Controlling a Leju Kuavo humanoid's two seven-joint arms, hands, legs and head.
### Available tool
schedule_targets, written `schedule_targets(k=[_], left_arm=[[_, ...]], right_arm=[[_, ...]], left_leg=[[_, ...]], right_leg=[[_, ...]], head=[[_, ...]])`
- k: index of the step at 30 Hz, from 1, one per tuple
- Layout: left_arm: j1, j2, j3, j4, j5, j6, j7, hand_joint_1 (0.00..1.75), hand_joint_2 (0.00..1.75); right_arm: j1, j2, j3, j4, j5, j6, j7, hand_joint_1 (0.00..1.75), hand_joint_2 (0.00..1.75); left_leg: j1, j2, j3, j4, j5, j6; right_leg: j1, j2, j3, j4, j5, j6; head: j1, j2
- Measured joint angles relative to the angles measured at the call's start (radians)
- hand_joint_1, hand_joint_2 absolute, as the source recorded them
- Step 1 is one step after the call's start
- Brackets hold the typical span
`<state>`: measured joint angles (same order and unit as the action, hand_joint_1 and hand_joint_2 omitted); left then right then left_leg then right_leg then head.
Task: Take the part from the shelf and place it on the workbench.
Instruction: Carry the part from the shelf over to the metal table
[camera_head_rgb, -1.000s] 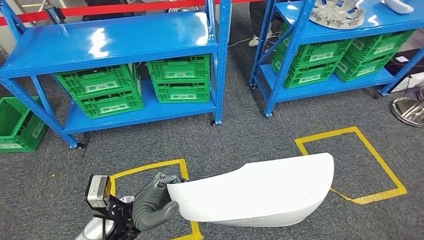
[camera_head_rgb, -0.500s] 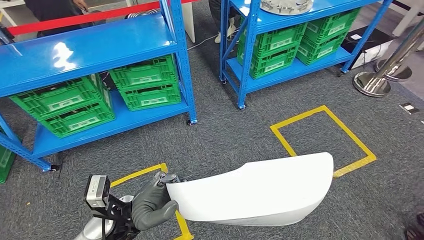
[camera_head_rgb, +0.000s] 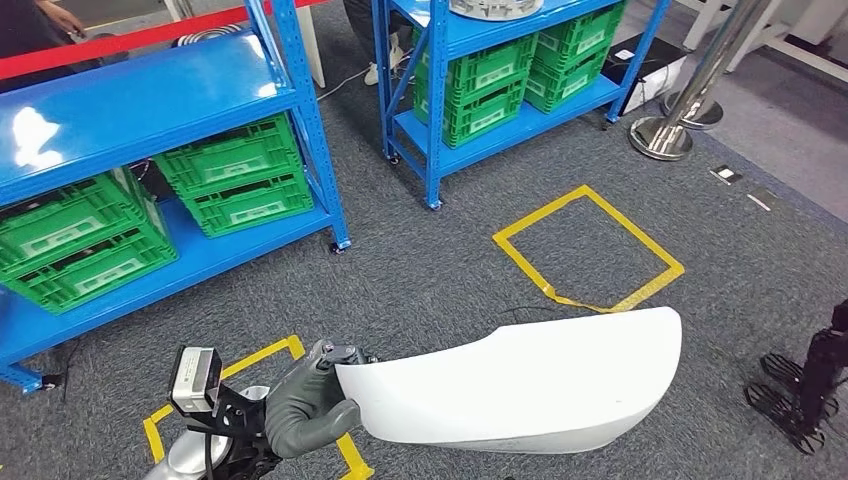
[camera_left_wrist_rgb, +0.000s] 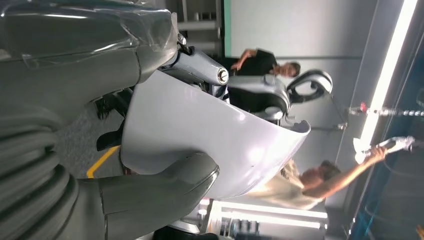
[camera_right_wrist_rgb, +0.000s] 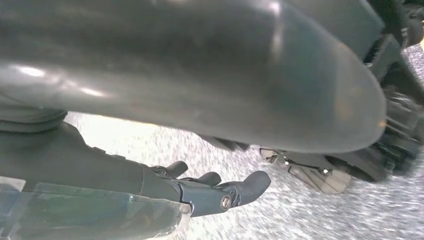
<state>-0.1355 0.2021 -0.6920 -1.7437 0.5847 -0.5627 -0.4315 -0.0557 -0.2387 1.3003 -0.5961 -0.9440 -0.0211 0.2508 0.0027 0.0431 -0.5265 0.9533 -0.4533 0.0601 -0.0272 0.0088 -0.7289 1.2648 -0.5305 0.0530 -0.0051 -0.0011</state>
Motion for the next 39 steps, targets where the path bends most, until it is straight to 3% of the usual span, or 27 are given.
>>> schedule_targets(k=[1,3,5,8,10,12,14,15,16,17,19,21,23,25,27,29,30,31,33,34,36,38,39], left_arm=[[0.000,0.000,-0.001,0.000,0.000,0.000,0.000,1.75,1.75],[-0.001,0.000,-0.002,0.000,0.000,0.000,0.000,1.75,1.75],[-0.004,0.000,-0.003,0.000,-0.001,0.000,0.001,1.75,1.75],[-0.011,-0.001,-0.005,0.000,-0.004,0.001,0.005,1.75,1.75],[-0.017,0.000,-0.006,0.000,-0.006,0.002,0.007,1.75,1.75],[-0.019,0.001,-0.007,0.001,-0.006,0.000,0.009,1.75,1.75],[-0.019,0.003,-0.010,0.003,-0.006,-0.001,0.010,1.75,1.75],[-0.020,0.004,-0.012,0.005,-0.005,-0.002,0.010,1.75,1.75],[-0.022,0.004,-0.014,0.006,-0.005,-0.002,0.010,1.75,1.75],[-0.023,0.004,-0.016,0.006,-0.004,-0.002,0.010,1.75,1.75],[-0.027,0.004,-0.018,0.006,-0.003,-0.004,0.008,1.75,1.75],[-0.032,0.006,-0.019,0.006,-0.003,-0.007,0.007,1.75,1.75],[-0.036,0.007,-0.019,0.004,-0.004,-0.010,0.006,1.75,1.75],[-0.038,0.006,-0.019,0.002,-0.004,-0.011,0.006,1.75,1.75],[-0.038,0.006,-0.020,0.001,-0.005,-0.012,0.006,1.75,1.75],[-0.036,0.007,-0.021,0.003,-0.007,-0.014,0.006,1.75,1.75],[-0.036,0.007,-0.021,0.003,-0.008,-0.016,0.007,1.75,1.75],[-0.036,0.007,-0.021,0.004,-0.009,-0.017,0.007,1.75,1.75],[-0.036,0.007,-0.021,0.004,-0.009,-0.018,0.007,1.75,1.75],[-0.037,0.007,-0.020,0.004,-0.009,-0.019,0.007,1.75,1.75],[-0.037,0.008,-0.020,0.003,-0.010,-0.019,0.008,1.75,1.75],[-0.038,0.007,-0.019,0.003,-0.011,-0.020,0.008,1.75,1.75],[-0.038,0.007,-0.019,0.002,-0.011,-0.020,0.008,1.75,1.75]], right_arm=[[0.001,0.000,-0.001,0.002,0.000,0.000,0.000,0.00,0.00],[0.001,0.000,-0.004,0.005,0.001,0.000,-0.001,0.00,0.00],[0.000,0.002,-0.008,0.007,0.001,0.000,-0.004,0.00,0.00],[0.005,0.008,-0.010,0.012,0.001,0.000,-0.012,0.00,0.00],[0.007,0.014,-0.011,0.016,0.001,0.001,-0.018,0.00,0.00],[0.005,0.023,-0.015,0.027,0.001,0.008,-0.036,0.00,0.00],[0.001,0.038,-0.020,0.052,0.002,0.018,-0.053,0.00,0.00],[0.000,0.046,-0.021,0.065,0.004,0.020,-0.056,0.00,0.00],[-0.001,0.052,-0.023,0.075,0.006,0.018,-0.057,0.00,0.00],[-0.001,0.057,-0.025,0.082,0.010,0.016,-0.057,0.00,0.00],[-0.006,0.065,-0.031,0.090,0.018,0.008,-0.055,0.00,0.00],[-0.011,0.073,-0.037,0.099,0.026,0.003,-0.054,0.00,0.00],[-0.011,0.078,-0.040,0.107,0.029,0.001,-0.053,0.00,0.00],[-0.010,0.081,-0.042,0.115,0.031,0.001,-0.056,0.00,0.00],[-0.015,0.085,-0.046,0.125,0.032,0.003,-0.065,0.00,0.00],[-0.020,0.093,-0.050,0.143,0.031,0.011,-0.074,0.00,0.00],[-0.021,0.097,-0.052,0.155,0.028,0.017,-0.078,0.00,0.00],[-0.021,0.101,-0.055,0.166,0.026,0.023,-0.082,0.00,0.00],[-0.022,0.108,-0.061,0.184,0.022,0.031,-0.087,0.00,0.00],[-0.025,0.112,-0.064,0.191,0.022,0.034,-0.088,0.00,0.00],[-0.030,0.120,-0.068,0.206,0.023,0.037,-0.091,0.00,0.00],[-0.031,0.125,-0.069,0.221,0.026,0.038,-0.092,0.00,0.00],[-0.030,0.127,-0.069,0.227,0.028,0.039,-0.092,0.00,0.00]], left_leg=[[0.000,0.012,-0.001,0.002,0.000,-0.002],[-0.002,0.035,-0.003,0.011,-0.005,-0.010],[-0.007,0.053,-0.007,0.023,-0.011,-0.022],[-0.003,0.068,-0.010,0.031,-0.014,-0.037],[0.005,0.033,-0.026,0.071,-0.049,-0.048],[0.010,-0.019,-0.075,0.189,-0.120,-0.055],[0.010,-0.037,-0.127,0.309,-0.168,-0.056],[0.010,-0.040,-0.133,0.323,-0.164,-0.054],[0.010,-0.044,-0.119,0.298,-0.141,-0.049],[0.009,-0.053,-0.088,0.239,-0.106,-0.042],[0.008,-0.097,-0.022,0.105,-0.050,-0.022],[0.003,-0.124,0.004,0.046,-0.038,-0.007],[0.000,-0.106,0.006,0.032,-0.031,0.001],[0.003,-0.080,0.013,0.008,-0.014,0.005],[0.003,-0.052,0.014,-0.007,-0.002,0.006],[0.001,-0.022,0.007,-0.006,0.000,0.005],[0.001,-0.007,0.005,-0.005,0.001,0.004],[0.001,0.006,0.003,-0.003,0.001,0.002],[0.002,0.029,0.000,0.006,-0.003,-0.005],[0.000,0.039,-0.003,0.013,-0.007,-0.013],[-0.004,0.057,-0.007,0.027,-0.015,-0.027],[0.000,0.070,-0.009,0.031,-0.016,-0.038],[0.004,0.062,-0.010,0.036,-0.021,-0.043]], right_leg=[[-0.003,-0.007,0.029,-0.042,0.016,0.010],[-0.005,-0.042,0.118,-0.188,0.056,0.025],[-0.002,-0.064,0.168,-0.275,0.075,0.017],[0.002,-0.041,0.164,-0.282,0.082,-0.007],[-0.003,-0.022,0.160,-0.285,0.090,-0.021],[-0.002,-0.002,0.153,-0.285,0.097,-0.031],[0.003,0.021,0.146,-0.284,0.102,-0.037],[0.005,0.034,0.144,-0.284,0.104,-0.039],[0.008,0.047,0.143,-0.283,0.107,-0.039],[0.010,0.059,0.143,-0.283,0.109,-0.039],[0.011,0.082,0.140,-0.283,0.115,-0.034],[0.006,0.102,0.131,-0.284,0.124,-0.023],[0.004,0.118,0.122,-0.287,0.133,-0.009],[0.009,0.082,0.101,-0.260,0.120,-0.005],[0.010,0.024,0.049,-0.158,0.068,-0.011],[0.004,0.005,-0.006,-0.032,0.016,-0.008],[0.001,0.002,-0.013,-0.005,0.008,-0.001],[-0.003,-0.003,0.002,-0.019,0.014,0.010],[-0.010,-0.031,0.084,-0.148,0.051,0.031],[-0.010,-0.050,0.124,-0.213,0.066,0.033],[-0.006,-0.067,0.163,-0.278,0.080,0.021],[0.000,-0.048,0.157,-0.277,0.086,0.001],[-0.001,-0.039,0.155,-0.278,0.089,-0.006]], head=[[0.000,0.000],[0.000,0.000],[-0.002,0.000],[-0.005,0.000],[-0.006,0.000],[-0.008,0.000],[-0.008,0.000],[-0.007,0.000],[-0.007,0.000],[-0.007,0.000],[-0.006,0.000],[-0.006,0.000],[-0.009,0.000],[-0.007,0.000],[-0.004,0.000],[-0.003,0.000],[-0.003,0.000],[-0.003,0.000],[-0.003,0.000],[-0.003,0.000],[-0.005,0.000],[-0.008,0.000],[-0.008,0.000]])
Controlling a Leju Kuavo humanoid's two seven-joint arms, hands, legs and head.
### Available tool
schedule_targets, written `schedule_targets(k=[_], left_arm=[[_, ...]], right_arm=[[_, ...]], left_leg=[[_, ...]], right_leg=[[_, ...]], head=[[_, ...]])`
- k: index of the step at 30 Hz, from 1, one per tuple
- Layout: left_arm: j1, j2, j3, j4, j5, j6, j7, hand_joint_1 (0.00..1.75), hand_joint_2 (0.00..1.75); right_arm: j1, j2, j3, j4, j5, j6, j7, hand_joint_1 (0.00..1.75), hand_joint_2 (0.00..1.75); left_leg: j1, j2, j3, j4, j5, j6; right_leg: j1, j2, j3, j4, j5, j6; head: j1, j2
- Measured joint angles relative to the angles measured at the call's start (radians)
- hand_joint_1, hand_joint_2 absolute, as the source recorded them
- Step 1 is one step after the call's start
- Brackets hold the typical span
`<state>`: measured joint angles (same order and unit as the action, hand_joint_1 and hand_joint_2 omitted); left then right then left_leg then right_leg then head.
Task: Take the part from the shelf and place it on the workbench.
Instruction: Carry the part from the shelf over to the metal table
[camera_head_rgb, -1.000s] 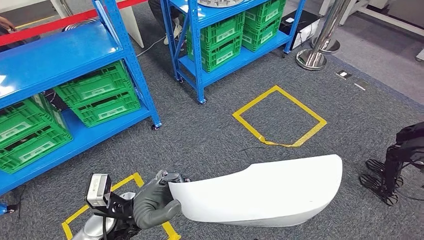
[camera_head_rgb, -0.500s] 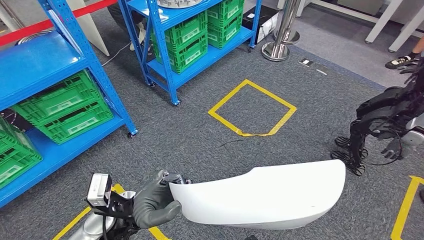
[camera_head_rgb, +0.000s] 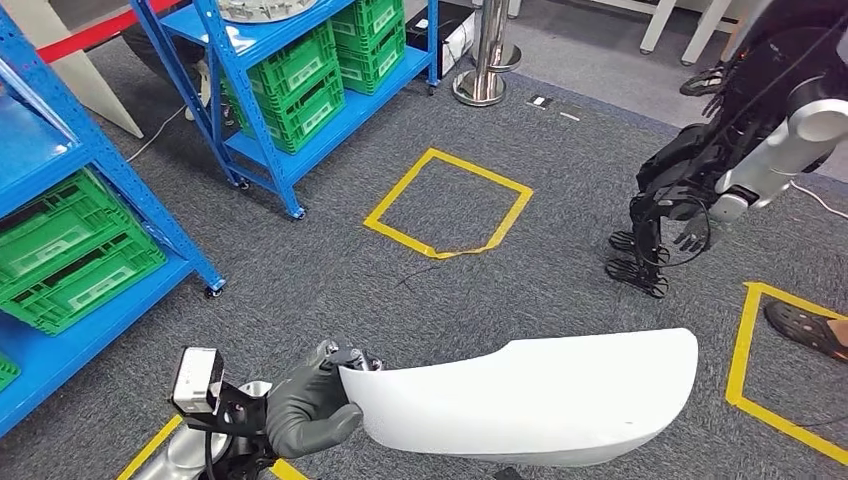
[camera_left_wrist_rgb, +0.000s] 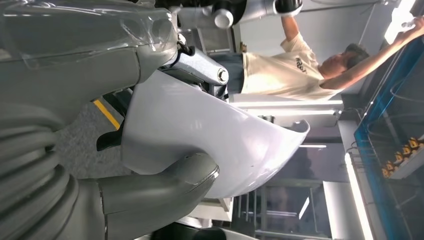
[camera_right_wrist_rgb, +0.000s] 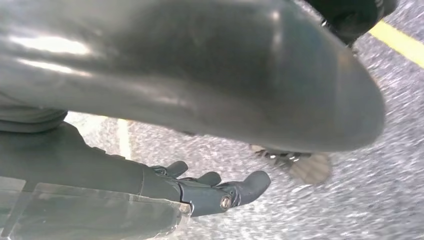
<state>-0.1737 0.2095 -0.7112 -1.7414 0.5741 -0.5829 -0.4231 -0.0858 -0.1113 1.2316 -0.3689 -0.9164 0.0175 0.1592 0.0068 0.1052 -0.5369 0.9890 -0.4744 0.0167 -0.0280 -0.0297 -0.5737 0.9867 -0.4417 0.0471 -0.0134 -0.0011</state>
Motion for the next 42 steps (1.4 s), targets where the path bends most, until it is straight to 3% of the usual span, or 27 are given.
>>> schedule_targets(k=[2,4,6,7,8,10,12,13,15,17,19,20,21,22,23,25,27,29,30,32,34,35,36,37,38,40,42], left_arm=[[0.000,0.001,0.000,-0.001,0.000,0.000,0.000,1.75,1.75],[0.002,0.002,0.001,-0.002,0.000,-0.001,0.001,1.75,1.75],[0.003,0.003,0.000,-0.001,0.000,-0.001,0.001,1.75,1.75],[0.004,0.003,0.001,-0.001,0.000,-0.001,0.001,1.75,1.75],[0.004,0.003,0.001,-0.001,0.000,-0.001,0.001,1.75,1.75],[0.003,0.003,0.001,-0.002,0.000,-0.001,0.001,1.75,1.75],[0.002,0.004,0.001,-0.002,0.000,-0.001,0.001,1.75,1.75],[0.002,0.004,0.001,-0.003,0.000,-0.001,0.001,1.75,1.75],[0.000,0.003,0.002,-0.005,0.000,-0.001,0.001,1.75,1.75],[0.000,0.001,0.002,-0.007,0.000,-0.001,0.000,1.75,1.75],[0.004,0.001,0.003,-0.007,-0.001,-0.001,-0.001,1.75,1.75],[0.008,0.001,0.003,-0.007,-0.002,-0.001,-0.003,1.75,1.75],[0.011,0.002,0.004,-0.007,-0.004,-0.002,-0.005,1.75,1.75],[0.015,0.002,0.005,-0.006,-0.006,-0.004,-0.008,1.75,1.75],[0.017,0.002,0.007,-0.006,-0.008,-0.006,-0.012,1.75,1.75],[0.019,0.002,0.012,-0.005,-0.011,-0.009,-0.020,1.75,1.75],[0.020,0.003,0.018,-0.004,-0.014,-0.010,-0.027,1.75,1.75],[0.023,0.004,0.022,-0.004,-0.019,-0.008,-0.035,1.75,1.75],[0.024,0.004,0.024,-0.004,-0.022,-0.007,-0.039,1.75,1.75],[0.026,0.005,0.027,-0.004,-0.026,-0.003,-0.046,1.75,1.75],[0.030,0.007,0.028,-0.004,-0.030,0.001,-0.052,1.75,1.75],[0.034,0.008,0.029,-0.004,-0.031,0.003,-0.053,1.75,1.75],[0.037,0.010,0.029,-0.004,-0.032,0.005,-0.054,1.75,1.75],[0.039,0.011,0.029,-0.004,-0.034,0.006,-0.054,1.75,1.75],[0.041,0.011,0.029,-0.004,-0.035,0.008,-0.055,1.75,1.75],[0.041,0.012,0.030,-0.004,-0.036,0.008,-0.056,1.75,1.75],[0.041,0.013,0.032,-0.005,-0.036,0.007,-0.057,1.75,1.75]], right_arm=[[-0.001,0.003,0.000,0.009,0.001,0.000,0.000,0.00,0.00],[-0.004,0.007,0.000,0.015,0.001,0.000,0.000,0.00,0.00],[-0.004,0.011,0.000,0.020,0.001,0.000,0.000,0.00,0.00],[-0.004,0.012,0.000,0.022,0.001,0.000,0.000,0.00,0.00],[-0.003,0.013,0.000,0.024,0.001,0.000,0.000,0.00,0.00],[-0.004,0.017,0.000,0.026,0.001,0.000,0.000,0.00,0.00],[-0.007,0.023,0.000,0.028,0.001,0.000,0.000,0.00,0.00],[-0.008,0.027,0.000,0.029,0.001,0.001,0.000,0.00,0.00],[-0.006,0.031,0.000,0.031,0.002,0.001,0.000,0.00,0.00],[-0.007,0.032,0.000,0.034,0.005,0.001,0.002,0.00,0.00],[-0.012,0.029,0.000,0.040,0.009,0.003,0.005,0.00,0.00],[-0.014,0.028,0.000,0.043,0.010,0.005,0.007,0.00,0.00],[-0.014,0.026,0.000,0.046,0.012,0.008,0.010,0.00,0.00],[-0.014,0.025,0.000,0.050,0.014,0.012,0.013,0.00,0.00],[-0.013,0.023,0.000,0.054,0.016,0.015,0.015,0.00,0.00],[-0.015,0.021,0.001,0.060,0.020,0.017,0.017,0.00,0.00],[-0.019,0.021,0.000,0.062,0.025,0.018,0.017,0.00,0.00],[-0.020,0.020,0.000,0.065,0.028,0.017,0.018,0.00,0.00],[-0.020,0.019,0.000,0.068,0.031,0.017,0.018,0.00,0.00],[-0.020,0.018,0.000,0.071,0.038,0.017,0.018,0.00,0.00],[-0.022,0.018,0.000,0.074,0.044,0.017,0.018,0.00,0.00],[-0.023,0.019,0.000,0.075,0.045,0.017,0.018,0.00,0.00],[-0.023,0.019,0.000,0.076,0.046,0.017,0.018,0.00,0.00],[-0.022,0.020,0.000,0.078,0.046,0.016,0.019,0.00,0.00],[-0.022,0.020,0.000,0.079,0.045,0.016,0.019,0.00,0.00],[-0.022,0.022,-0.001,0.082,0.044,0.015,0.020,0.00,0.00],[-0.025,0.026,-0.005,0.084,0.042,0.015,0.021,0.00,0.00]], left_leg=[[0.008,-0.047,-0.022,0.056,-0.044,-0.009],[0.011,-0.092,-0.079,0.187,-0.115,-0.013],[0.011,-0.103,-0.125,0.287,-0.147,-0.009],[0.010,-0.105,-0.125,0.286,-0.134,-0.004],[0.009,-0.109,-0.104,0.244,-0.104,0.003],[0.005,-0.149,-0.036,0.108,-0.037,0.025],[0.000,-0.190,0.001,0.024,-0.011,0.043],[-0.004,-0.196,0.004,0.014,-0.013,0.048],[-0.008,-0.173,0.011,-0.006,-0.001,0.053],[-0.006,-0.145,0.022,-0.035,0.017,0.056],[-0.005,-0.115,0.024,-0.047,0.025,0.056],[-0.006,-0.099,0.021,-0.046,0.026,0.055],[-0.006,-0.084,0.019,-0.045,0.026,0.054],[-0.006,-0.069,0.017,-0.043,0.025,0.052],[-0.004,-0.057,0.015,-0.040,0.024,0.049],[-0.002,-0.034,0.008,-0.023,0.015,0.034],[-0.003,-0.017,-0.001,-0.001,0.002,0.015],[-0.001,-0.006,-0.003,0.007,-0.003,0.004],[0.003,-0.006,-0.003,0.009,-0.005,-0.001],[0.011,-0.037,-0.017,0.046,-0.036,-0.009],[0.014,-0.084,-0.065,0.160,-0.106,-0.013],[0.014,-0.095,-0.096,0.229,-0.138,-0.013],[0.014,-0.101,-0.121,0.282,-0.157,-0.011],[0.014,-0.102,-0.130,0.302,-0.156,-0.007],[0.013,-0.104,-0.119,0.279,-0.136,-0.002],[0.010,-0.124,-0.053,0.150,-0.070,0.016],[0.002,-0.146,0.000,0.047,-0.034,0.029]], right_leg=[[-0.003,0.020,-0.003,-0.002,0.007,-0.013],[0.001,0.040,-0.009,-0.002,0.011,-0.023],[0.008,0.064,-0.014,-0.001,0.016,-0.029],[0.012,0.077,-0.015,-0.001,0.018,-0.031],[0.015,0.089,-0.015,-0.001,0.020,-0.032],[0.017,0.113,-0.016,-0.001,0.025,-0.030],[0.011,0.134,-0.024,-0.002,0.032,-0.021],[0.007,0.144,-0.029,-0.002,0.037,-0.014],[0.003,0.153,-0.037,-0.005,0.045,-0.003],[0.007,0.111,-0.062,0.035,0.023,-0.003],[0.007,0.059,-0.118,0.150,-0.033,-0.009],[0.004,0.050,-0.147,0.214,-0.057,-0.006],[0.000,0.045,-0.164,0.257,-0.070,0.000],[-0.005,0.040,-0.163,0.265,-0.070,0.010],[-0.010,0.034,-0.141,0.233,-0.057,0.023],[-0.017,-0.002,-0.058,0.098,-0.019,0.045],[-0.015,-0.026,-0.010,0.017,-0.001,0.039],[-0.008,-0.015,-0.013,0.016,0.000,0.017],[-0.007,-0.008,-0.014,0.016,0.001,0.009],[-0.008,0.003,-0.017,0.014,0.006,-0.004],[-0.005,0.012,-0.020,0.014,0.010,-0.014],[-0.001,0.017,-0.022,0.014,0.011,-0.018],[0.003,0.022,-0.024,0.014,0.012,-0.020],[0.007,0.026,-0.025,0.014,0.013,-0.021],[0.010,0.033,-0.026,0.014,0.014,-0.023],[0.013,0.049,-0.025,0.014,0.017,-0.023],[0.013,0.063,-0.029,0.014,0.024,-0.017]], head=[[-0.002,0.000],[-0.003,0.000],[-0.002,0.000],[-0.002,0.000],[-0.002,0.000],[-0.001,0.000],[0.000,0.000],[0.000,0.000],[-0.002,0.000],[0.000,0.000],[0.003,0.000],[0.003,0.000],[0.003,0.000],[0.004,0.000],[0.004,0.000],[0.004,0.000],[0.003,0.000],[0.001,0.000],[0.000,0.000],[0.000,0.000],[0.000,0.000],[0.000,0.000],[0.000,0.000],[0.000,0.000],[0.000,0.000],[0.001,0.000],[0.001,0.000]])
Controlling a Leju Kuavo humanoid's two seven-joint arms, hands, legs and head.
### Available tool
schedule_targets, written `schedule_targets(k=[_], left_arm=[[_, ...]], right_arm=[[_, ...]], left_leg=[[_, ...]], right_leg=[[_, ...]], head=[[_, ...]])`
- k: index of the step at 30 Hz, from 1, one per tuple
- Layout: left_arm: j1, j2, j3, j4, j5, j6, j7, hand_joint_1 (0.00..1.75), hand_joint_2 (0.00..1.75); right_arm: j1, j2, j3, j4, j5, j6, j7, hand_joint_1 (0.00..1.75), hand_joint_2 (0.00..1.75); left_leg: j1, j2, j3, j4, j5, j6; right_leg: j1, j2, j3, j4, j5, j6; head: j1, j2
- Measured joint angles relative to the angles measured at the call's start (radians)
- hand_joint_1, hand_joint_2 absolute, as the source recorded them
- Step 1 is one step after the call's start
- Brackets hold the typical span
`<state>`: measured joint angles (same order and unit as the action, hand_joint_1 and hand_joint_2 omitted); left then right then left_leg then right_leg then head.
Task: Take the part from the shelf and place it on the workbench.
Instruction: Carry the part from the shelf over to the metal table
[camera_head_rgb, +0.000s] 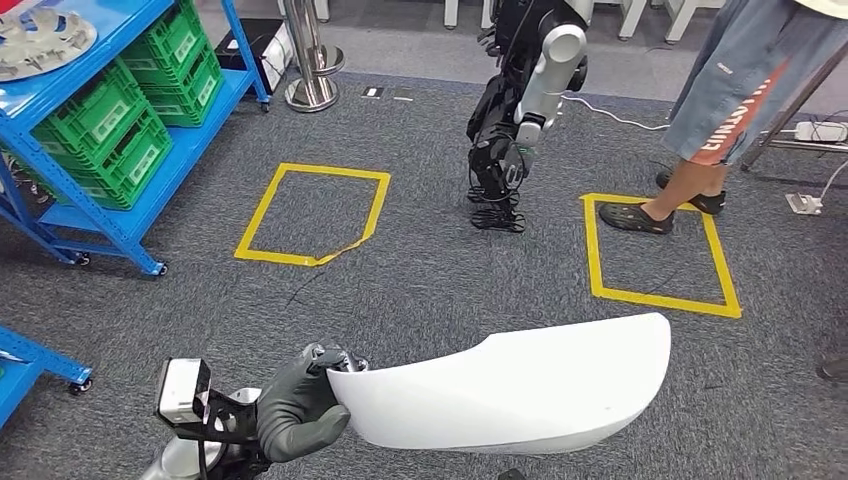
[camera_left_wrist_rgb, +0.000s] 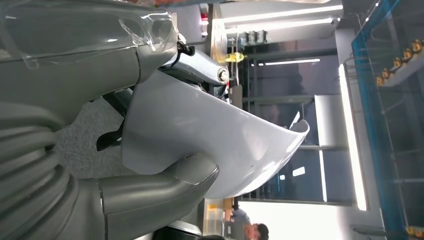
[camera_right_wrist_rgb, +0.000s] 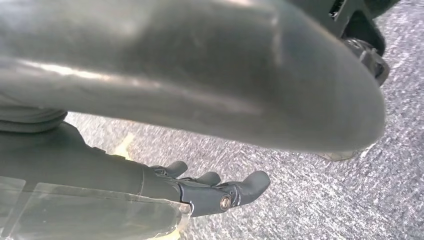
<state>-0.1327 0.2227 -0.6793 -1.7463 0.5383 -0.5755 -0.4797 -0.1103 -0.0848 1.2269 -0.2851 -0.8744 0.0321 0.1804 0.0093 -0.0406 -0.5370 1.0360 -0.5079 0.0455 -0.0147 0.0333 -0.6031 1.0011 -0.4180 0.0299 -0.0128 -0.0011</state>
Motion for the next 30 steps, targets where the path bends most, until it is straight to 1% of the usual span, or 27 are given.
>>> schedule_targets(k=[1,3,4,5,6,8,9,10,11,12,13,14,15,16,17,19,20,21,22,23,24,25,26,27,28,29,30], left_arm=[[0.000,0.001,0.001,0.000,0.000,0.000,0.000,1.75,1.75],[0.000,0.002,0.001,-0.002,0.000,-0.002,-0.001,1.75,1.75],[0.000,0.002,0.001,-0.004,-0.001,-0.003,-0.001,1.75,1.75],[-0.001,0.001,0.001,-0.005,-0.001,-0.005,-0.002,1.75,1.75],[-0.002,-0.001,0.000,-0.006,-0.001,-0.006,-0.002,1.75,1.75],[-0.002,-0.003,-0.001,-0.006,-0.002,-0.008,-0.003,1.75,1.75],[-0.001,-0.003,-0.002,-0.006,-0.002,-0.008,-0.003,1.75,1.75],[-0.001,-0.004,-0.004,-0.005,-0.003,-0.008,-0.003,1.75,1.75],[-0.001,-0.004,-0.005,-0.005,-0.003,-0.009,-0.003,1.75,1.75],[-0.001,-0.004,-0.005,-0.005,-0.003,-0.009,-0.003,1.75,1.75],[-0.001,-0.004,-0.005,-0.005,-0.003,-0.009,-0.003,1.75,1.75],[-0.001,-0.004,-0.005,-0.005,-0.003,-0.010,-0.003,1.75,1.75],[-0.001,-0.004,-0.005,-0.005,-0.003,-0.011,-0.003,1.75,1.75],[-0.002,-0.004,-0.005,-0.005,-0.003,-0.013,-0.003,1.75,1.75],[-0.002,-0.004,-0.005,-0.005,-0.002,-0.015,-0.003,1.75,1.75],[-0.004,-0.004,-0.005,-0.005,-0.002,-0.017,-0.003,1.75,1.75],[-0.004,-0.004,-0.005,-0.005,-0.002,-0.017,-0.004,1.75,1.75],[-0.004,-0.004,-0.005,-0.005,-0.002,-0.017,-0.004,1.75,1.75],[-0.004,-0.004,-0.005,-0.005,-0.002,-0.017,-0.005,1.75,1.75],[-0.003,-0.003,-0.005,-0.005,-0.002,-0.017,-0.005,1.75,1.75],[-0.002,-0.003,-0.005,-0.005,-0.001,-0.017,-0.006,1.75,1.75],[-0.002,-0.002,-0.005,-0.005,-0.001,-0.017,-0.006,1.75,1.75],[-0.001,-0.002,-0.005,-0.005,-0.001,-0.017,-0.006,1.75,1.75],[-0.001,-0.002,-0.005,-0.005,-0.001,-0.017,-0.006,1.75,1.75],[-0.001,-0.002,-0.005,-0.005,-0.001,-0.017,-0.007,1.75,1.75],[-0.001,-0.002,-0.004,-0.005,-0.002,-0.017,-0.007,1.75,1.75],[-0.001,-0.002,-0.002,-0.006,-0.002,-0.017,-0.008,1.75,1.75]], right_arm=[[-0.001,0.002,-0.002,0.001,-0.001,0.000,0.002,0.00,0.00],[0.001,0.005,-0.003,0.002,-0.004,0.000,0.005,0.00,0.00],[0.002,0.005,-0.004,0.003,-0.005,0.000,0.006,0.00,0.00],[0.003,0.005,-0.005,0.004,-0.006,0.000,0.008,0.00,0.00],[0.003,0.005,-0.007,0.006,-0.008,0.000,0.009,0.00,0.00],[0.003,0.004,-0.012,0.009,-0.010,0.000,0.013,0.00,0.00],[0.004,0.004,-0.014,0.010,-0.011,0.000,0.014,0.00,0.00],[0.005,0.004,-0.016,0.011,-0.012,0.000,0.015,0.00,0.00],[0.006,0.004,-0.017,0.012,-0.013,0.000,0.016,0.00,0.00],[0.007,0.003,-0.018,0.013,-0.013,0.000,0.016,0.00,0.00],[0.006,0.003,-0.019,0.014,-0.014,0.000,0.016,0.00,0.00],[0.005,0.003,-0.020,0.014,-0.014,0.001,0.016,0.00,0.00],[0.004,0.003,-0.020,0.015,-0.014,0.002,0.016,0.00,0.00],[0.003,0.003,-0.021,0.015,-0.014,0.003,0.016,0.00,0.00],[0.004,0.003,-0.021,0.016,-0.014,0.004,0.017,0.00,0.00],[0.007,0.000,-0.022,0.018,-0.014,0.004,0.017,0.00,0.00],[0.008,-0.001,-0.023,0.018,-0.014,0.004,0.018,0.00,0.00],[0.008,-0.001,-0.024,0.019,-0.014,0.004,0.019,0.00,0.00],[0.008,-0.002,-0.025,0.019,-0.014,0.004,0.019,0.00,0.00],[0.007,-0.002,-0.026,0.019,-0.014,0.003,0.020,0.00,0.00],[0.007,-0.002,-0.026,0.019,-0.014,0.003,0.021,0.00,0.00],[0.008,-0.002,-0.026,0.019,-0.014,0.003,0.022,0.00,0.00],[0.009,-0.002,-0.026,0.019,-0.014,0.003,0.023,0.00,0.00],[0.009,-0.003,-0.026,0.019,-0.014,0.003,0.024,0.00,0.00],[0.009,-0.003,-0.026,0.019,-0.012,0.003,0.026,0.00,0.00],[0.009,-0.002,-0.026,0.020,-0.011,0.003,0.027,0.00,0.00],[0.007,0.000,-0.026,0.020,-0.009,0.004,0.029,0.00,0.00]], left_leg=[[-0.004,-0.003,0.008,-0.019,0.003,0.004],[-0.010,0.013,0.008,-0.027,0.009,0.009],[-0.010,0.022,0.011,-0.037,0.017,0.010],[-0.009,0.031,0.014,-0.047,0.025,0.012],[-0.007,0.040,0.015,-0.056,0.033,0.014],[-0.008,0.057,0.009,-0.060,0.039,0.018],[-0.009,0.067,0.005,-0.059,0.041,0.019],[-0.010,0.077,0.003,-0.058,0.041,0.018],[-0.009,0.087,0.002,-0.057,0.041,0.018],[-0.008,0.096,0.001,-0.055,0.040,0.016],[-0.008,0.105,0.001,-0.050,0.038,0.012],[-0.010,0.112,-0.001,-0.044,0.034,0.006],[-0.012,0.119,-0.003,-0.038,0.030,0.000],[-0.014,0.125,-0.005,-0.032,0.027,-0.006],[-0.015,0.131,-0.007,-0.030,0.026,-0.010],[-0.009,0.138,-0.008,-0.026,0.022,-0.018],[-0.005,0.128,-0.012,-0.014,0.011,-0.023],[-0.001,0.109,-0.023,0.016,-0.012,-0.027],[0.002,0.084,-0.045,0.070,-0.046,-0.032],[0.003,0.063,-0.076,0.139,-0.082,-0.033],[0.003,0.051,-0.107,0.207,-0.110,-0.034],[0.003,0.045,-0.130,0.254,-0.123,-0.032],[0.003,0.042,-0.136,0.264,-0.115,-0.028],[0.002,0.039,-0.123,0.236,-0.090,-0.022],[0.000,0.030,-0.093,0.174,-0.053,-0.014],[-0.002,0.009,-0.057,0.103,-0.021,-0.004],[-0.004,-0.011,-0.029,0.043,0.002,0.004]], right_leg=[[-0.001,0.006,-0.003,0.000,0.004,0.005],[-0.003,0.018,-0.008,-0.003,0.012,0.017],[-0.003,0.017,-0.013,0.001,0.011,0.020],[-0.003,0.011,-0.023,0.017,0.002,0.020],[-0.002,0.002,-0.043,0.054,-0.019,0.017],[-0.003,-0.015,-0.101,0.179,-0.077,0.009],[-0.004,-0.017,-0.125,0.238,-0.098,0.010],[-0.007,-0.019,-0.133,0.265,-0.104,0.017],[-0.010,-0.023,-0.122,0.256,-0.097,0.026],[-0.014,-0.030,-0.093,0.211,-0.080,0.037],[-0.018,-0.050,-0.051,0.140,-0.059,0.047],[-0.017,-0.069,-0.014,0.080,-0.045,0.052],[-0.017,-0.082,0.011,0.035,-0.036,0.049],[-0.014,-0.090,0.025,0.009,-0.033,0.044],[-0.010,-0.083,0.024,0.008,-0.034,0.035],[-0.010,-0.065,0.019,0.005,-0.029,0.020],[-0.012,-0.055,0.018,0.004,-0.027,0.014],[-0.014,-0.045,0.018,0.003,-0.024,0.008],[-0.015,-0.035,0.016,0.002,-0.021,0.003],[-0.012,-0.024,0.014,0.003,-0.019,-0.001],[-0.010,-0.014,0.012,0.003,-0.018,-0.004],[-0.006,-0.002,0.010,0.003,-0.016,-0.006],[-0.003,0.010,0.010,0.003,-0.015,-0.008],[-0.001,0.021,0.010,0.003,-0.014,-0.009],[0.001,0.034,0.011,0.003,-0.012,-0.010],[0.001,0.045,0.012,0.003,-0.010,-0.009],[0.001,0.056,0.011,0.003,-0.008,-0.007]], head=[[0.000,0.000],[-0.001,0.000],[0.000,0.000],[0.001,0.000],[0.002,0.000],[0.004,0.000],[0.004,0.000],[0.004,0.000],[0.004,0.000],[0.004,0.000],[0.004,0.000],[0.004,0.000],[0.004,0.000],[0.003,0.000],[0.003,0.000],[0.002,0.000],[0.002,0.000],[0.001,0.000],[0.000,0.000],[0.000,0.000],[0.000,0.000],[-0.001,0.000],[0.000,0.000],[0.000,0.000],[0.000,0.000],[0.000,0.000],[0.001,0.000]])
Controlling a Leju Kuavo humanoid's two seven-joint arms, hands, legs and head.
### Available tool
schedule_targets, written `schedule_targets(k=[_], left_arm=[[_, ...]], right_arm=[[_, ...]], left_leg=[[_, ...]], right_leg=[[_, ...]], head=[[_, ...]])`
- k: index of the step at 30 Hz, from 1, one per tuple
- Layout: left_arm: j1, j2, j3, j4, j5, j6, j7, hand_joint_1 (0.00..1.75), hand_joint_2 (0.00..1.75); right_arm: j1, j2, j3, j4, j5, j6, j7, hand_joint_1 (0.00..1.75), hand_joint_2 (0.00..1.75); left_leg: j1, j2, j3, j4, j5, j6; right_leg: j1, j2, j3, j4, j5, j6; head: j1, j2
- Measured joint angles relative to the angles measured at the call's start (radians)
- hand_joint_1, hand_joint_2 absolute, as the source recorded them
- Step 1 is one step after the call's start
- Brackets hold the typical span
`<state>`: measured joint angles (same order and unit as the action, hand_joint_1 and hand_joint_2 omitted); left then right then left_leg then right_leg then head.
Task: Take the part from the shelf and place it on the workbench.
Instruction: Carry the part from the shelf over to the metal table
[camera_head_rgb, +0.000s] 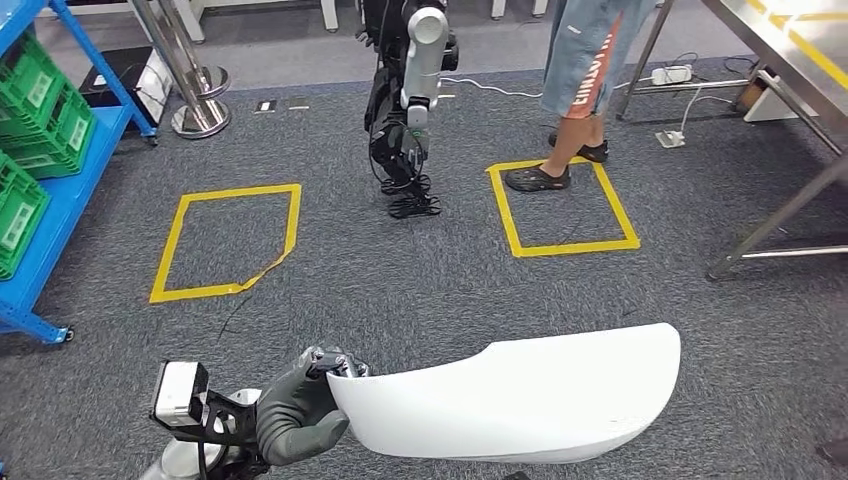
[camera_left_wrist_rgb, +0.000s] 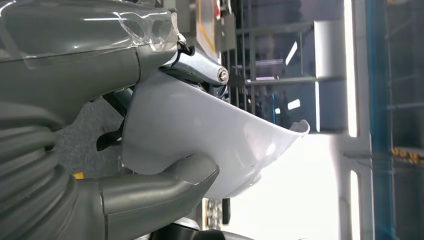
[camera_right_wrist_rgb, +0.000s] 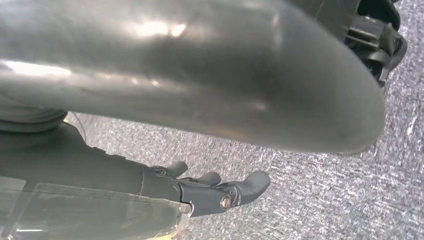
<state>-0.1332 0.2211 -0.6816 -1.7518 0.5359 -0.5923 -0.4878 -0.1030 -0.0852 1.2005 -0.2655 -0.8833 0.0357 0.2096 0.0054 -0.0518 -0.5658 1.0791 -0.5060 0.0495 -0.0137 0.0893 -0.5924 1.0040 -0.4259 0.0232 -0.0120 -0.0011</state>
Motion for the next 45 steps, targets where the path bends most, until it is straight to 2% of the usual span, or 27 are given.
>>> schedule_targets(k=[2,4,6,8,10,11,12,14,15,17,19,20,22,24,26,27,28,30,31,33,35,37,39,41,42,43,45], left_arm=[[0.001,0.001,0.003,-0.001,-0.002,0.000,-0.001,1.75,1.75],[0.002,0.001,0.006,-0.003,-0.003,0.000,-0.002,1.75,1.75],[0.003,0.001,0.010,-0.006,-0.003,0.000,-0.003,1.75,1.75],[0.006,0.000,0.014,-0.008,-0.004,0.000,-0.005,1.75,1.75],[0.014,0.000,0.015,-0.008,-0.006,0.000,-0.007,1.75,1.75],[0.017,0.000,0.015,-0.008,-0.008,0.000,-0.007,1.75,1.75],[0.019,0.000,0.016,-0.008,-0.009,0.000,-0.007,1.75,1.75],[0.020,0.000,0.016,-0.008,-0.010,0.000,-0.007,1.75,1.75],[0.020,0.000,0.017,-0.008,-0.010,0.000,-0.007,1.75,1.75],[0.021,0.000,0.019,-0.008,-0.012,0.000,-0.007,1.75,1.75],[0.021,0.000,0.020,-0.008,-0.012,0.000,-0.008,1.75,1.75],[0.020,0.000,0.021,-0.008,-0.012,0.000,-0.008,1.75,1.75],[0.020,0.000,0.021,-0.008,-0.012,0.000,-0.009,1.75,1.75],[0.022,0.001,0.022,-0.008,-0.012,0.000,-0.009,1.75,1.75],[0.024,0.002,0.022,-0.007,-0.012,0.000,-0.009,1.75,1.75],[0.025,0.003,0.022,-0.006,-0.012,0.000,-0.009,1.75,1.75],[0.025,0.003,0.022,-0.006,-0.012,0.000,-0.009,1.75,1.75],[0.025,0.003,0.022,-0.006,-0.012,0.000,-0.010,1.75,1.75],[0.025,0.003,0.022,-0.006,-0.012,0.000,-0.010,1.75,1.75],[0.024,0.004,0.022,-0.006,-0.013,0.000,-0.011,1.75,1.75],[0.022,0.004,0.022,-0.007,-0.013,0.000,-0.011,1.75,1.75],[0.019,0.003,0.022,-0.009,-0.013,0.000,-0.012,1.75,1.75],[0.019,0.002,0.022,-0.010,-0.012,0.000,-0.013,1.75,1.75],[0.021,0.002,0.022,-0.009,-0.012,0.000,-0.013,1.75,1.75],[0.022,0.002,0.021,-0.009,-0.012,0.001,-0.013,1.75,1.75],[0.022,0.002,0.021,-0.008,-0.012,0.001,-0.013,1.75,1.75],[0.022,0.002,0.021,-0.008,-0.012,0.000,-0.013,1.75,1.75]], right_arm=[[-0.002,0.003,0.000,0.000,0.005,0.002,0.003,0.00,0.00],[-0.002,0.004,0.000,0.000,0.009,0.005,0.005,0.00,0.00],[-0.003,0.003,0.000,0.000,0.013,0.007,0.007,0.00,0.00],[-0.008,0.001,0.000,0.000,0.016,0.007,0.009,0.00,0.00],[-0.011,0.000,0.000,0.000,0.017,0.007,0.011,0.00,0.00],[-0.010,-0.002,0.000,0.000,0.018,0.007,0.012,0.00,0.00],[-0.009,-0.003,0.000,0.000,0.018,0.007,0.013,0.00,0.00],[-0.009,-0.005,0.000,0.000,0.019,0.006,0.015,0.00,0.00],[-0.010,-0.005,0.000,0.000,0.019,0.005,0.015,0.00,0.00],[-0.014,-0.004,0.000,0.000,0.019,0.002,0.015,0.00,0.00],[-0.014,-0.004,0.000,0.000,0.019,-0.001,0.016,0.00,0.00],[-0.014,-0.005,0.000,0.000,0.019,-0.002,0.016,0.00,0.00],[-0.015,-0.005,0.000,0.001,0.019,-0.002,0.017,0.00,0.00],[-0.016,-0.004,0.000,0.001,0.019,-0.002,0.018,0.00,0.00],[-0.015,-0.003,0.000,0.001,0.019,-0.003,0.018,0.00,0.00],[-0.015,-0.003,0.000,0.001,0.020,-0.003,0.018,0.00,0.00],[-0.014,-0.003,0.000,0.001,0.021,-0.004,0.018,0.00,0.00],[-0.015,-0.002,0.000,0.001,0.022,-0.005,0.018,0.00,0.00],[-0.016,0.000,0.000,0.001,0.022,-0.005,0.019,0.00,0.00],[-0.015,0.002,0.000,0.002,0.022,-0.004,0.019,0.00,0.00],[-0.011,0.002,0.000,0.002,0.023,-0.003,0.019,0.00,0.00],[-0.007,0.001,-0.001,0.003,0.024,-0.003,0.020,0.00,0.00],[-0.008,0.000,-0.001,0.004,0.025,-0.005,0.021,0.00,0.00],[-0.007,-0.002,-0.001,0.005,0.025,-0.006,0.021,0.00,0.00],[-0.005,-0.002,-0.002,0.006,0.025,-0.006,0.022,0.00,0.00],[-0.003,-0.003,-0.002,0.006,0.025,-0.006,0.022,0.00,0.00],[-0.001,-0.006,-0.003,0.007,0.025,-0.006,0.023,0.00,0.00]], left_leg=[[-0.006,-0.025,0.025,-0.056,0.013,0.011],[-0.009,-0.008,0.028,-0.071,0.022,0.018],[-0.007,0.016,0.037,-0.100,0.040,0.022],[-0.007,0.042,0.040,-0.116,0.051,0.023],[-0.008,0.071,0.036,-0.117,0.053,0.024],[-0.008,0.085,0.034,-0.117,0.053,0.023],[-0.007,0.098,0.033,-0.116,0.053,0.021],[-0.004,0.120,0.032,-0.107,0.048,0.012],[-0.006,0.129,0.029,-0.098,0.042,0.004],[-0.009,0.145,0.024,-0.083,0.033,-0.011],[-0.007,0.160,0.023,-0.079,0.031,-0.020],[-0.003,0.154,0.022,-0.074,0.026,-0.025],[0.006,0.112,0.002,-0.023,-0.014,-0.035],[0.010,0.066,-0.054,0.105,-0.085,-0.040],[0.009,0.055,-0.106,0.215,-0.120,-0.037],[0.009,0.053,-0.109,0.218,-0.109,-0.033],[0.008,0.049,-0.091,0.180,-0.079,-0.026],[0.007,0.015,-0.023,0.040,-0.010,-0.010],[0.005,-0.005,0.004,-0.016,0.010,-0.003],[-0.001,-0.023,0.022,-0.058,0.017,0.004],[-0.003,-0.003,0.023,-0.070,0.027,0.009],[0.000,0.021,0.027,-0.091,0.043,0.015],[-0.002,0.046,0.026,-0.102,0.052,0.020],[-0.005,0.075,0.019,-0.101,0.054,0.020],[-0.005,0.089,0.017,-0.100,0.054,0.020],[-0.005,0.102,0.015,-0.099,0.054,0.019],[-0.004,0.125,0.014,-0.093,0.051,0.012]], right_leg=[[-0.006,0.019,-0.007,-0.001,0.007,0.010],[-0.009,0.033,-0.014,-0.005,0.015,0.023],[-0.006,0.002,-0.032,0.018,0.003,0.025],[-0.004,-0.052,-0.082,0.117,-0.046,0.018],[-0.008,-0.072,-0.141,0.249,-0.098,0.021],[-0.012,-0.076,-0.152,0.280,-0.106,0.029],[-0.016,-0.081,-0.143,0.272,-0.100,0.040],[-0.024,-0.110,-0.064,0.139,-0.055,0.065],[-0.025,-0.130,-0.023,0.069,-0.036,0.070],[-0.022,-0.149,0.016,-0.001,-0.020,0.059],[-0.017,-0.132,0.012,-0.002,-0.017,0.038],[-0.018,-0.122,0.010,-0.002,-0.014,0.031],[-0.021,-0.102,0.007,-0.004,-0.009,0.018],[-0.019,-0.081,0.004,-0.004,-0.005,0.010],[-0.013,-0.058,0.001,-0.004,-0.002,0.005],[-0.010,-0.046,0.001,-0.004,-0.001,0.004],[-0.008,-0.033,0.001,-0.004,0.000,0.003],[-0.005,-0.008,0.002,-0.004,0.004,0.004],[-0.005,0.002,0.000,-0.004,0.007,0.006],[-0.008,0.020,-0.007,-0.004,0.014,0.015],[-0.011,0.030,-0.015,-0.006,0.020,0.025],[-0.008,-0.011,-0.037,0.024,0.003,0.025],[-0.006,-0.062,-0.088,0.127,-0.048,0.017],[-0.008,-0.075,-0.139,0.249,-0.095,0.019],[-0.011,-0.078,-0.145,0.273,-0.102,0.026],[-0.013,-0.083,-0.126,0.251,-0.092,0.036],[-0.017,-0.113,-0.041,0.111,-0.052,0.054]], head=[[-0.001,0.000],[-0.003,0.000],[-0.002,0.000],[0.001,0.000],[0.003,0.000],[0.003,0.000],[0.003,0.000],[0.003,0.000],[0.004,0.000],[0.001,0.000],[-0.002,0.000],[-0.002,0.000],[-0.003,0.000],[-0.004,0.000],[-0.004,0.000],[-0.004,0.000],[-0.003,0.000],[-0.003,0.000],[-0.003,0.000],[-0.003,0.000],[-0.004,0.000],[-0.001,0.000],[0.002,0.000],[0.004,0.000],[0.004,0.000],[0.004,0.000],[0.004,0.000]])
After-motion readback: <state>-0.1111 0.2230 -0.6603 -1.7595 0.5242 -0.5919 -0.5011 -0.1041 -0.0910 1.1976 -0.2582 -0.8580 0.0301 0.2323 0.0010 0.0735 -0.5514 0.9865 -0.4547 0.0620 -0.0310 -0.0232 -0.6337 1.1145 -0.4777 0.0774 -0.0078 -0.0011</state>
